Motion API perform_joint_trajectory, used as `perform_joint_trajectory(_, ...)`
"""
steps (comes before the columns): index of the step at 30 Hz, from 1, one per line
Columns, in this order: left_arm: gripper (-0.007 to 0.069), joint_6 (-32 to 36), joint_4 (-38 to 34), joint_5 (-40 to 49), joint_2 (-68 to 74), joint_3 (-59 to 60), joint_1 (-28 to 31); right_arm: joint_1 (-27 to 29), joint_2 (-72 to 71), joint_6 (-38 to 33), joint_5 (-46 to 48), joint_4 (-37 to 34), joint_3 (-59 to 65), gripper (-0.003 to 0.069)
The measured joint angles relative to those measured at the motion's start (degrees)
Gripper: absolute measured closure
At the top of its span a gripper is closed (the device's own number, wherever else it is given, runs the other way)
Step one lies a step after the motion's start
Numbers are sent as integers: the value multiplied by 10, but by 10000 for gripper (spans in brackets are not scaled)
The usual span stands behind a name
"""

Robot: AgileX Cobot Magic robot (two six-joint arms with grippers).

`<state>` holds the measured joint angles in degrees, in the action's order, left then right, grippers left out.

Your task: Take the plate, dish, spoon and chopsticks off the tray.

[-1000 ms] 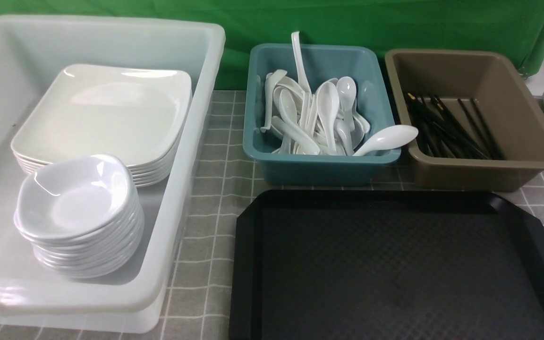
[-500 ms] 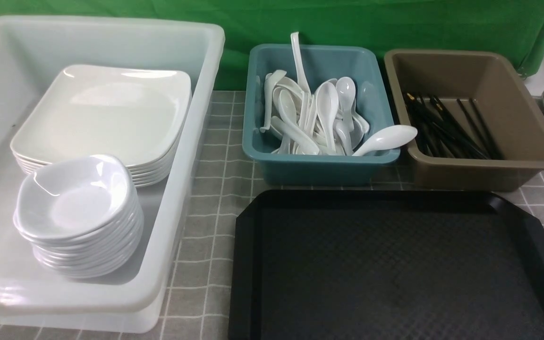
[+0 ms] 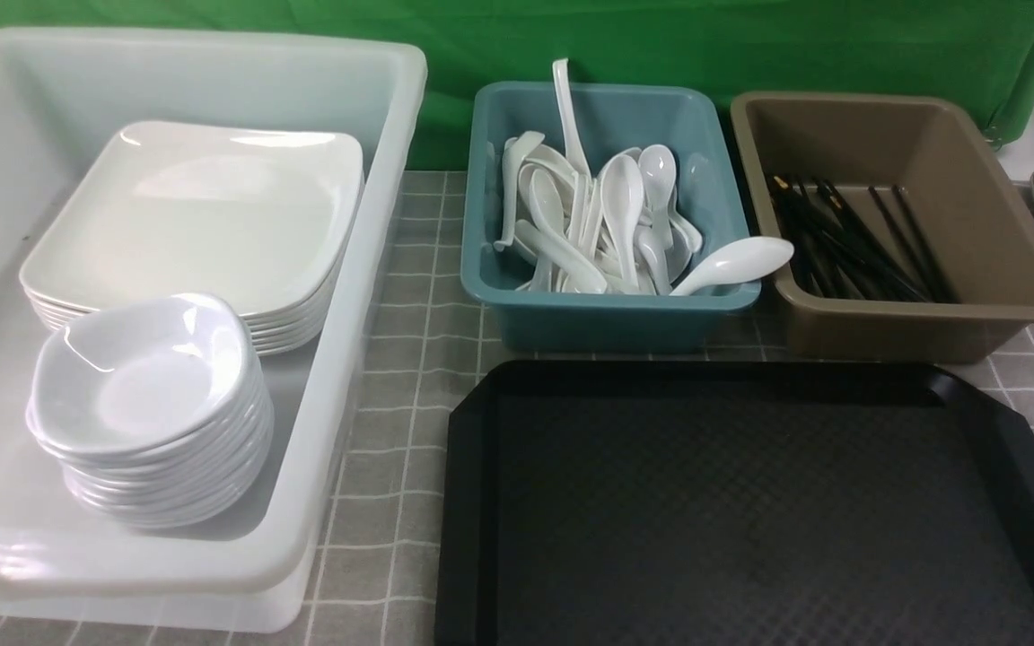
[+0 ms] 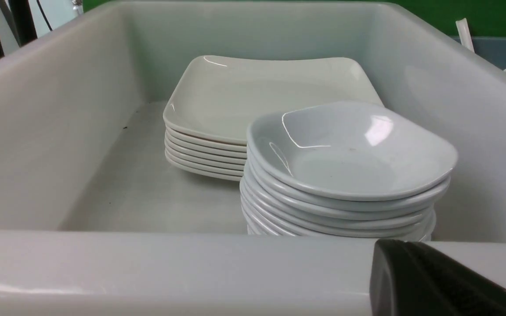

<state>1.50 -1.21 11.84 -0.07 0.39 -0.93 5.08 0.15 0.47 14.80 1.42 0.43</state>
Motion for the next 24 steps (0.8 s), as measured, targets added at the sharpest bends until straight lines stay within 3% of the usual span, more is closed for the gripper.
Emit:
perform_joint_trajectory(12, 620, 0, 3, 0, 0, 0, 0, -35, 0, -1, 4, 0, 0, 422)
perform_joint_trajectory(24, 620, 0, 3, 0, 0, 0, 0, -36, 0, -1, 4, 0, 0, 421)
